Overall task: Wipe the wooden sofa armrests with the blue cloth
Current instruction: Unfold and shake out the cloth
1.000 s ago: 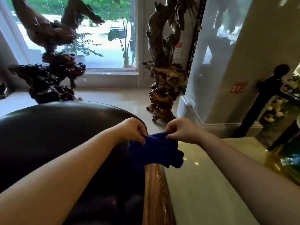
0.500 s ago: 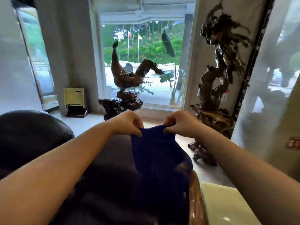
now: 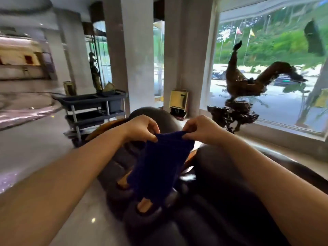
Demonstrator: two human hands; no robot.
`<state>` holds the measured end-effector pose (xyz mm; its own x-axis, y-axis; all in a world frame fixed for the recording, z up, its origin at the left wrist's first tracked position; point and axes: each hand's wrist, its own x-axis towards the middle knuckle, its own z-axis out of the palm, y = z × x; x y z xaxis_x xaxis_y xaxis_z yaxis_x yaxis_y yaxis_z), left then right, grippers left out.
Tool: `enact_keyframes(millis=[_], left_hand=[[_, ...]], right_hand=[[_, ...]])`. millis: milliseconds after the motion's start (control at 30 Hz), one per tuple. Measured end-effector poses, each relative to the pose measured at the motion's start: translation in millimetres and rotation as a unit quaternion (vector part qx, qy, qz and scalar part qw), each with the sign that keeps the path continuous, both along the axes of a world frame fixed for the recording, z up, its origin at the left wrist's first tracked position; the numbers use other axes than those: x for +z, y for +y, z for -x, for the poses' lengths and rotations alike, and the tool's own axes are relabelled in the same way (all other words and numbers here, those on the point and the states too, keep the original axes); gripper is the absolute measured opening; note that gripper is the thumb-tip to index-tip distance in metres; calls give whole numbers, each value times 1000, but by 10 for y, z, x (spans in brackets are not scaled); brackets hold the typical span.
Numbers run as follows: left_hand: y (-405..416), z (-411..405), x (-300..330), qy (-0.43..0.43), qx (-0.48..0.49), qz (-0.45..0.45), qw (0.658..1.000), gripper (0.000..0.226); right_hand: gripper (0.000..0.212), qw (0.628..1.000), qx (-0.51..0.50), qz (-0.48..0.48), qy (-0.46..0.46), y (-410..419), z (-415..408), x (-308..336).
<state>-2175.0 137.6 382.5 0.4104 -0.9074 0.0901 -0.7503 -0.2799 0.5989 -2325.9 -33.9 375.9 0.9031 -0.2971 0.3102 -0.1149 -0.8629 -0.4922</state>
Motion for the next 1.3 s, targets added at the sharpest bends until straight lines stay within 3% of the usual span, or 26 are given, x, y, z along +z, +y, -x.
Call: enact_keyframes(millis=[133, 333, 600, 867, 1067, 1300], left_hand=[[820, -708, -23, -13, 92, -16, 996, 14], [1660, -1481, -108, 34, 170, -19, 985, 12], [2199, -2764, -246, 56, 262, -2, 963, 12], [2436, -4182, -302, 63, 343, 46, 936, 16], [2746, -5298, -413, 61, 400, 47, 913, 18], [3156, -6836, -384, 54, 375, 29, 925, 16]], right_hand=[[24, 996, 83, -13, 12, 649, -998, -54], [7, 979, 203, -9, 33, 1240, -2185, -132], [8, 943, 328, 22, 48, 1596, -3980, -241], [17, 920, 388, 16, 60, 1781, -5823, -140], [13, 909, 412, 8, 59, 2127, -7041, -293], [17, 913, 402, -10, 73, 2536, -8511, -331]])
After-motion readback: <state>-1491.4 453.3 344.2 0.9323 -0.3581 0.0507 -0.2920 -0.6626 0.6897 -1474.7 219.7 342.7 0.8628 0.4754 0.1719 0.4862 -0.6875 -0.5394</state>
